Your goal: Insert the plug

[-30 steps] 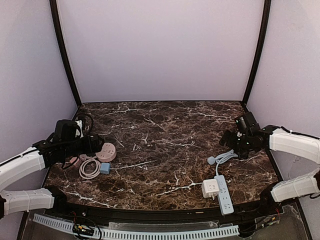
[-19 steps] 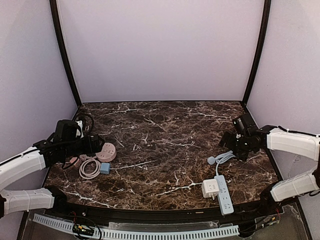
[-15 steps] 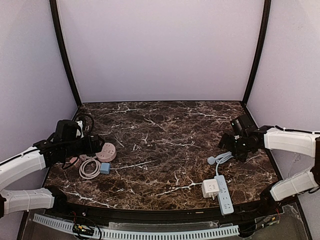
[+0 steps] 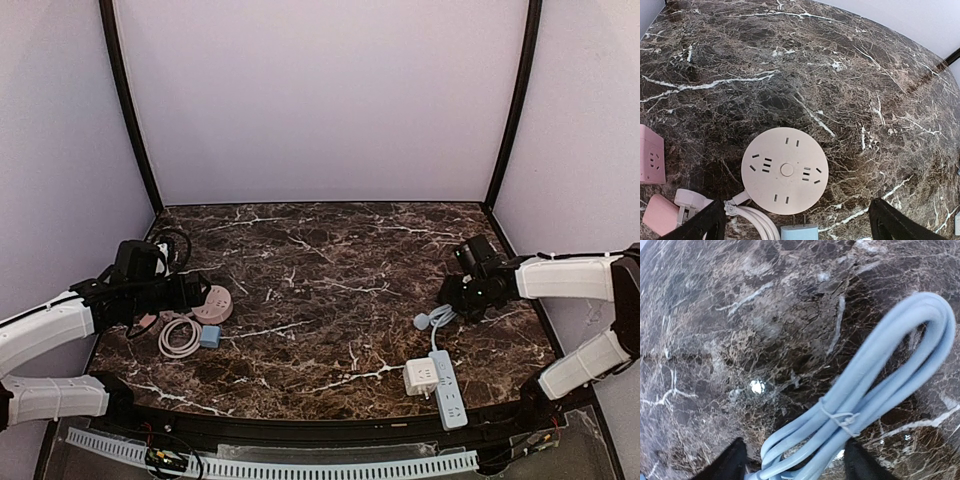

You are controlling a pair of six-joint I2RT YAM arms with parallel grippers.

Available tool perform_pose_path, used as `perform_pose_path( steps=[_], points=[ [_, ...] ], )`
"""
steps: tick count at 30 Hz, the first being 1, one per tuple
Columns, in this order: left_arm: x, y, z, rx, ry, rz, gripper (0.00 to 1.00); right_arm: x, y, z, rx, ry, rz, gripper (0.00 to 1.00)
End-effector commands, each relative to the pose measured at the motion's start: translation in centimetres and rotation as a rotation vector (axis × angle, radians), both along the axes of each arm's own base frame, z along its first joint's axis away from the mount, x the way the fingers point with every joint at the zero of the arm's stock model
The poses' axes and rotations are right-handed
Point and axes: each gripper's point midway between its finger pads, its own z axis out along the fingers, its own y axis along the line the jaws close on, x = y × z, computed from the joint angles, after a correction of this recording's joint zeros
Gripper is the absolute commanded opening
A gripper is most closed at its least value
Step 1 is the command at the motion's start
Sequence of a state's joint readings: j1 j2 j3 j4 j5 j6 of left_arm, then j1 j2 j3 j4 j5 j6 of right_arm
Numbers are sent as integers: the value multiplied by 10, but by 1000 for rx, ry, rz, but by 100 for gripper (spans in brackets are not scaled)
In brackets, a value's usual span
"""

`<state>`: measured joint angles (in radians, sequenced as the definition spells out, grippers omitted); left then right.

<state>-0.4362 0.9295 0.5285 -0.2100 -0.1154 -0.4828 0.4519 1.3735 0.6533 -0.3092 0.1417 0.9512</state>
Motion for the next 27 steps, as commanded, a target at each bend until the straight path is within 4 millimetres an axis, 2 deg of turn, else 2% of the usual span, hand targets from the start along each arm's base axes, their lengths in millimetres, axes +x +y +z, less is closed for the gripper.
perform_pose_path(
  steps=[1, 3, 7, 12, 19, 27],
  points=[
    [2, -3, 5, -11, -13, -2, 100, 8, 18, -1, 54, -32, 60, 51],
    [3, -3, 5, -12, -14, -2, 100, 11, 25, -2, 72, -36, 85, 38],
    [3, -3, 5, -15, -14, -3, 100, 20, 35, -5, 73, -24, 125, 23],
    [3, -3, 4, -14, -16, -1, 100, 39, 56, -6, 77, -15, 183, 0],
    [4, -4, 3, -11, -17, -3, 100, 81, 90, -1, 63, -36, 250, 0],
    [6, -4, 1, -9, -18, -5, 100, 140, 137, 19, 41, -125, 333, 0]
  ],
)
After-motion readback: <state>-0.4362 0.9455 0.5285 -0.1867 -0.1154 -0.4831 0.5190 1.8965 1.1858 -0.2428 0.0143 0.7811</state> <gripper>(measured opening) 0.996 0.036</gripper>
